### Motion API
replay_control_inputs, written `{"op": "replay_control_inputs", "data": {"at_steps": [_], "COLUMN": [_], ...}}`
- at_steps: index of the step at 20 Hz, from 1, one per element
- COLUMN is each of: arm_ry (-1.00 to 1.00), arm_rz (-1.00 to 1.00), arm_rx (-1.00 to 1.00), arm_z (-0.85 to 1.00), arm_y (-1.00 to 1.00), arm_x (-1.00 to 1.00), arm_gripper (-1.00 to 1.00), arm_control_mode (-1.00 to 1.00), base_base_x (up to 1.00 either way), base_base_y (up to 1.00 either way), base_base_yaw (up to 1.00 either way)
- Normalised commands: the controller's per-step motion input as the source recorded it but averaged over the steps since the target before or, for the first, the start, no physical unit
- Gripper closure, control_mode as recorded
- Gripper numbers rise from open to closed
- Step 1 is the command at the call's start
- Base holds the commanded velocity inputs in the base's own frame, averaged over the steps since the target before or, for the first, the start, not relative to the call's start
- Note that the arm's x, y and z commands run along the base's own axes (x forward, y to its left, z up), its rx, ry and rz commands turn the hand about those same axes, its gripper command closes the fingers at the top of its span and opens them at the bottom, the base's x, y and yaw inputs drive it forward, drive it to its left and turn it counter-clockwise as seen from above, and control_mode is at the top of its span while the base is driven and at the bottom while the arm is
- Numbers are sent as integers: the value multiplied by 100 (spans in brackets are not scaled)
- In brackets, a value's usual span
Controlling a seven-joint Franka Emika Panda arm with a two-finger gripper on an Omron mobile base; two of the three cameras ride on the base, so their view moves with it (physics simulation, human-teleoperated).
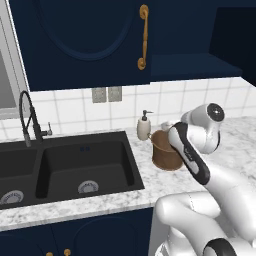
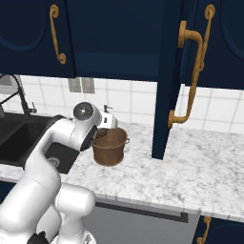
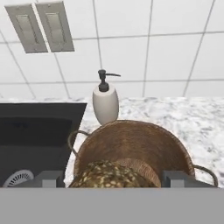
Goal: Open the cabinet, pick up the bread from the cabinet and place it in the basket. Then move the basket to the dining counter.
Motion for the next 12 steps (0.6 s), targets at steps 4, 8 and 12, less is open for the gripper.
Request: {"op": "replay_control_inputs", "data": {"at_steps": [4,8,12], "arm_ry": [6,7,0], "arm_rz": [0,0,0], "arm_rx": [0,0,0], "arm_z": [-42,-45,-35], "arm_y": [-4,-2,-8], "arm_x": [42,20,19], "arm_gripper": [100,100,100], "arm_control_mode": [-100,-100,-100], "base_base_x": [0,0,0], "base_base_y": [0,0,0], "base_base_yaw": [0,0,0]}}
